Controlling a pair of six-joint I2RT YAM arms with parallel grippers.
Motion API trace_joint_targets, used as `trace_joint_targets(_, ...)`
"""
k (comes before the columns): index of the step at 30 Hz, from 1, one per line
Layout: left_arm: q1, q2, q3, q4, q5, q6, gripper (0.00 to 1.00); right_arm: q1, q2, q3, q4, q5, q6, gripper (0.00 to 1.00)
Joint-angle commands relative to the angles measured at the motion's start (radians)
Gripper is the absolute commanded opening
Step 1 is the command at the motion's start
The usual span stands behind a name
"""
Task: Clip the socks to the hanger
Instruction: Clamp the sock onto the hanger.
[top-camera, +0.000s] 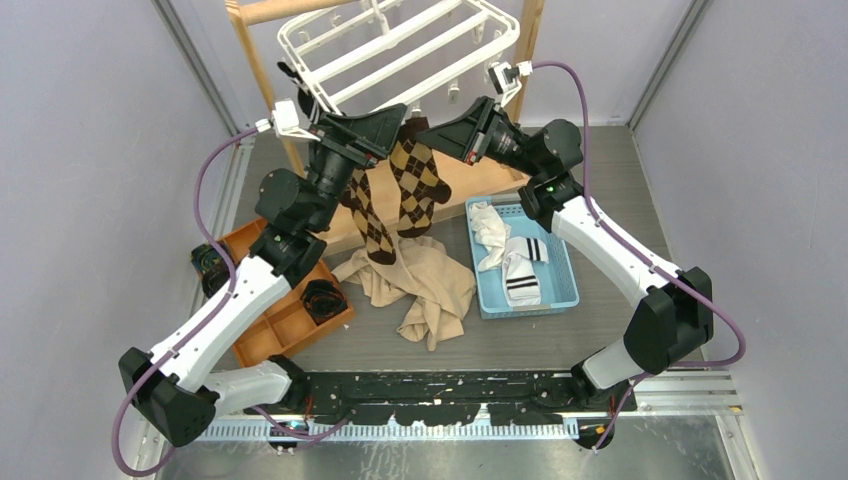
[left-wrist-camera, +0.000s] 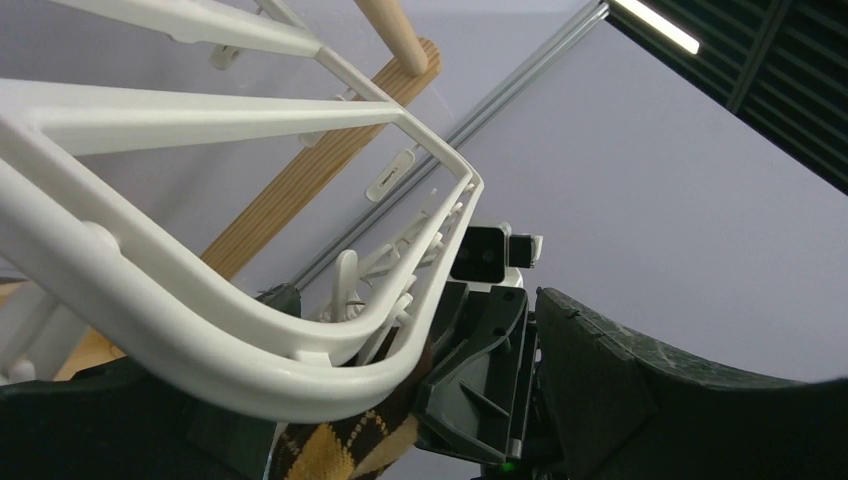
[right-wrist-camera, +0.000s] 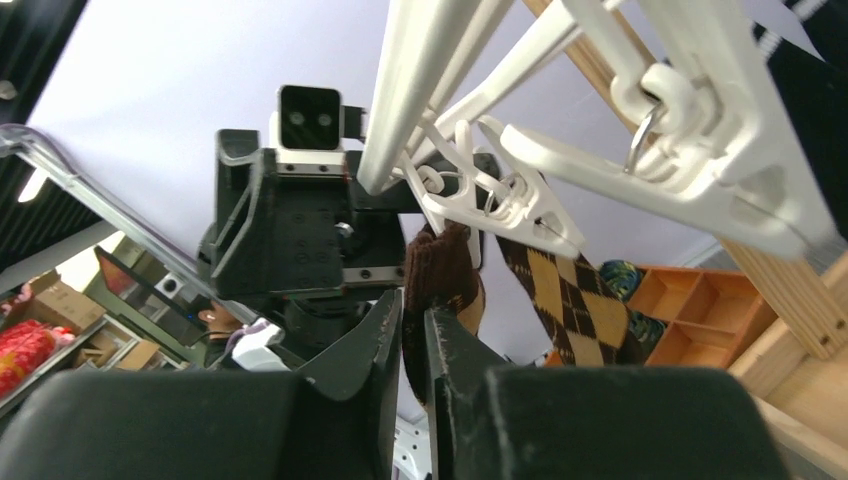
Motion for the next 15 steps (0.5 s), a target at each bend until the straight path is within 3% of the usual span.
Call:
trace_joint_targets(1,0.005,-0.057,0.002,-0.127,-0.024,0.016,0.88,-0.004,-0.058,-0.007,-0.084,0.014,-0.093,0.23)
trace_joint_targets(10,0.005,-0.143,-0.014,-0.289,-0.012,0.024,0.87,-0.002,-0.097,-0.026,-0.269,0.028,-0.261,0.48)
trace_joint_targets(15,0.005,-0.196,-0.044,-0.328,0.002,0.042,0.86,-0.002,-0.131,-0.052,-0.320,0.037,-0.324,0.50)
